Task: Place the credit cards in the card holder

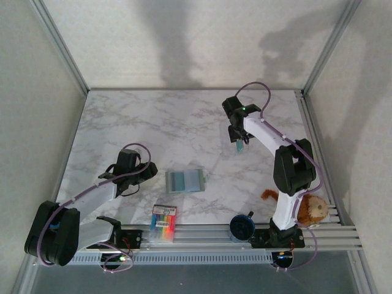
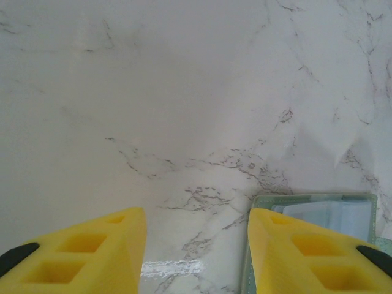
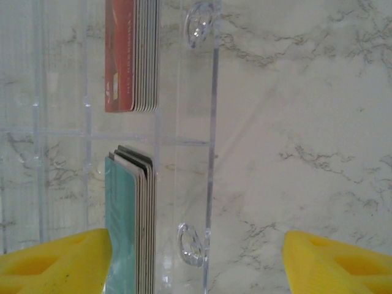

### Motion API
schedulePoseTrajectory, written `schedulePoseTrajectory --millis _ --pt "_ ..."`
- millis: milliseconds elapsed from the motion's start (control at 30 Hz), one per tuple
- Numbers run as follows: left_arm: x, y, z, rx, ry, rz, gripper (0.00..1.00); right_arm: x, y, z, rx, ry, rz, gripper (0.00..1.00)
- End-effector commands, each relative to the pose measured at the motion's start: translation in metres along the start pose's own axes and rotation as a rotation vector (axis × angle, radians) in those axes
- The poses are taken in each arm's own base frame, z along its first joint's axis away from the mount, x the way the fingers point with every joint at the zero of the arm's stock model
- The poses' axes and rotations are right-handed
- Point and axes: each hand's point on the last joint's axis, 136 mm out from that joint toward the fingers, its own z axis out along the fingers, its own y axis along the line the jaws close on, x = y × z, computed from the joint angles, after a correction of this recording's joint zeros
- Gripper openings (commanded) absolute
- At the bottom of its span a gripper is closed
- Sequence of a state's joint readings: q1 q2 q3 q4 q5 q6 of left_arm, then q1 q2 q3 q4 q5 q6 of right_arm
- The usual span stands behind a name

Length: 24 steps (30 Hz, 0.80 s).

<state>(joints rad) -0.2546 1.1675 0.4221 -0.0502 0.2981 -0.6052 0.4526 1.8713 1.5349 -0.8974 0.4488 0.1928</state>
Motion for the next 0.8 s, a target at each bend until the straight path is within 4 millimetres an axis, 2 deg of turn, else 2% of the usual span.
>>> schedulePoseTrajectory --millis 0,233,633,767 --pt "0.004 0.001 -0.001 -0.001 -0.001 0.0 0.48 0.015 0.009 -0.003 -0.049 0.012 -0.022 0.76" --pt "0.004 0.002 -0.001 -0.011 0.003 0.008 0.48 0.026 0.002 0.016 0.029 0.04 -0.051 0.75" --pt "0.005 0.002 0.0 -0.009 0.012 0.005 0.48 0.001 -0.016 -0.012 0.236 -0.085 -0.133 0.69" --pt "0.008 0.004 0.001 -0.011 0.021 0.005 0.48 0.004 -0.018 -0.01 0.276 -0.068 -0.164 0.59"
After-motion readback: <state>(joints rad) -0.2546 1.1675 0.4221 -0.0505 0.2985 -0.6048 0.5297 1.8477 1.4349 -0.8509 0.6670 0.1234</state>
